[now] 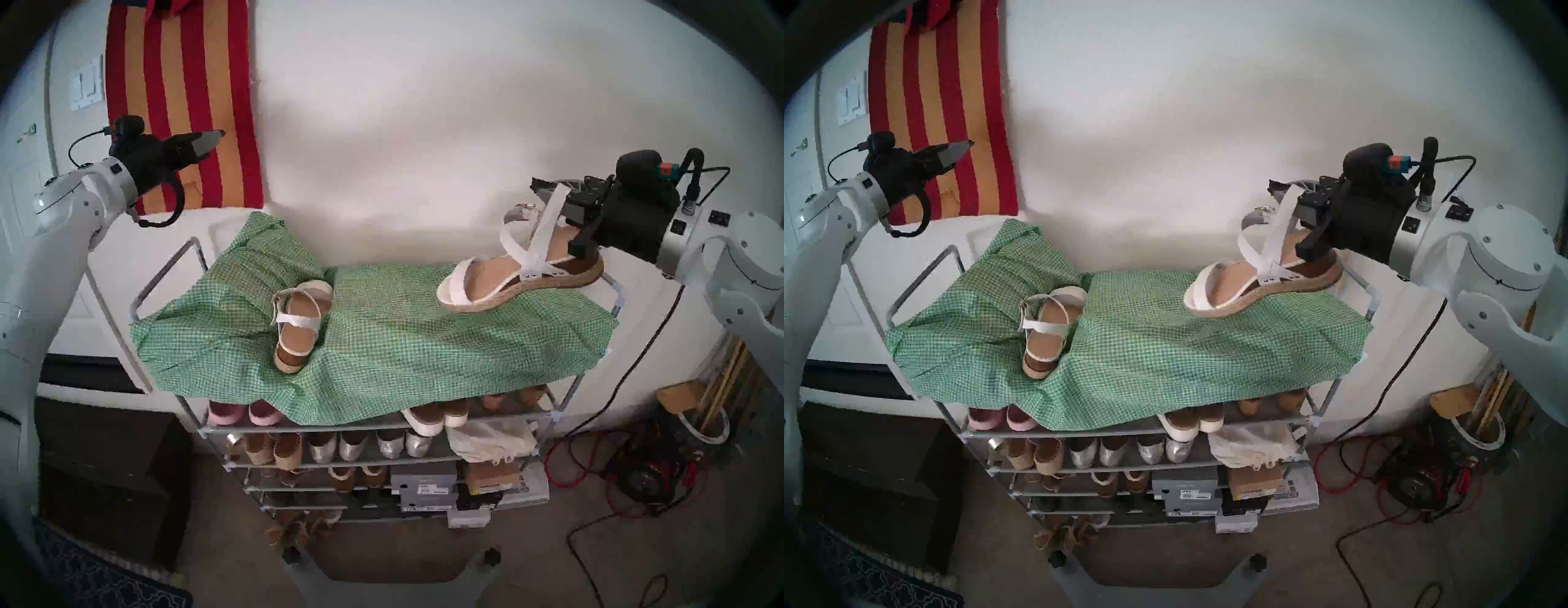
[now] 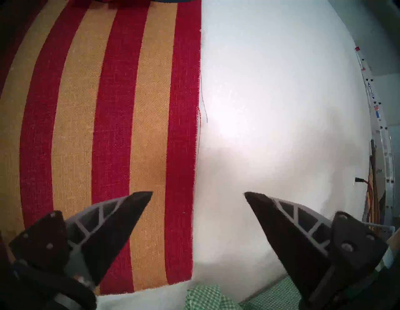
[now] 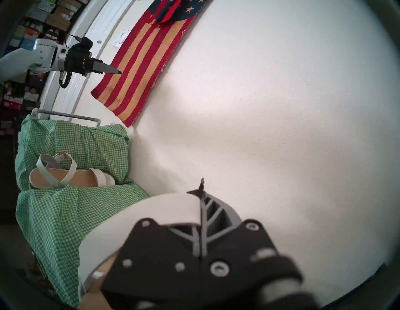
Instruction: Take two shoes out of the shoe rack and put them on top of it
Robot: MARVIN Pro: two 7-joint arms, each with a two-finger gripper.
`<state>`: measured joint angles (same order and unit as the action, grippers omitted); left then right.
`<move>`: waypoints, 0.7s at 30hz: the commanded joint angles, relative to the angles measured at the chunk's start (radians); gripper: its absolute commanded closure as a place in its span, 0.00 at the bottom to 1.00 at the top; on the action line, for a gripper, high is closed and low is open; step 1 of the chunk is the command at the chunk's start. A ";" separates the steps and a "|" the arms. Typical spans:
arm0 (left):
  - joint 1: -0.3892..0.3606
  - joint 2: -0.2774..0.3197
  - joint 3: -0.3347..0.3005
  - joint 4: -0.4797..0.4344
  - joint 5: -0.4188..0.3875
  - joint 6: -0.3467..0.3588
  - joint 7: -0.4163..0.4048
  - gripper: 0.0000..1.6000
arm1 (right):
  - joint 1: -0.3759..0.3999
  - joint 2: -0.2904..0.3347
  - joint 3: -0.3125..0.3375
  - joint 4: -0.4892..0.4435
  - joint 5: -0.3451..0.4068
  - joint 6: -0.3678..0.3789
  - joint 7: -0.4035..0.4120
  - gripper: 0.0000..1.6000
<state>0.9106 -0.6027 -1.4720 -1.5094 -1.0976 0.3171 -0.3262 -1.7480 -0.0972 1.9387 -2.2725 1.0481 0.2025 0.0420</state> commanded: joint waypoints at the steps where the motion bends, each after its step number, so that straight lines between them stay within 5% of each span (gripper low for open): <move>1: 0.026 -0.019 -0.027 -0.020 -0.012 -0.031 0.031 0.00 | 0.017 -0.003 -0.011 0.007 -0.001 -0.009 0.000 1.00; 21: 0.085 -0.057 -0.075 -0.067 -0.030 -0.096 0.116 0.00 | 0.054 -0.003 -0.052 -0.008 -0.006 -0.017 0.019 1.00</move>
<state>0.9789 -0.6472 -1.5290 -1.5590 -1.1222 0.2422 -0.2295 -1.7191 -0.0973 1.8858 -2.2810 1.0511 0.1983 0.0503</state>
